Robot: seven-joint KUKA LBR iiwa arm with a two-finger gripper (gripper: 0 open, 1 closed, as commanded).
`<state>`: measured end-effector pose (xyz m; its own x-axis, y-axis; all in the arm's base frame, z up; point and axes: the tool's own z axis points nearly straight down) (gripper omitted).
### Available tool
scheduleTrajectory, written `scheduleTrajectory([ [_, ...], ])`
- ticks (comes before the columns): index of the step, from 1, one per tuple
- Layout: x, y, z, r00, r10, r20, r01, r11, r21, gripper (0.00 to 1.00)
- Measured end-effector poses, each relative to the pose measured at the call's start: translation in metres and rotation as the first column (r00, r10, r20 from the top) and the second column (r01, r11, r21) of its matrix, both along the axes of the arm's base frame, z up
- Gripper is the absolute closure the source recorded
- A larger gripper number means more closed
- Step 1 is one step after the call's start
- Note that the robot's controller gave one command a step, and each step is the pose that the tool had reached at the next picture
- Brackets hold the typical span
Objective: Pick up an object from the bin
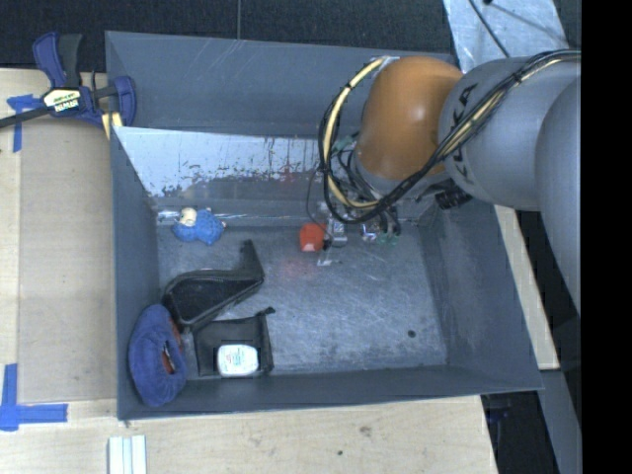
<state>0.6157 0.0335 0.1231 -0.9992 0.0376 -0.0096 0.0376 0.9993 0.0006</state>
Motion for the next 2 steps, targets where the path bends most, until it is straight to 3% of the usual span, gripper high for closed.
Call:
scheduleTrajectory([
  [2,0.003,0.000,0.040,1.000,0.003,-0.002,-0.003,1.000,0.000,1.00],
])
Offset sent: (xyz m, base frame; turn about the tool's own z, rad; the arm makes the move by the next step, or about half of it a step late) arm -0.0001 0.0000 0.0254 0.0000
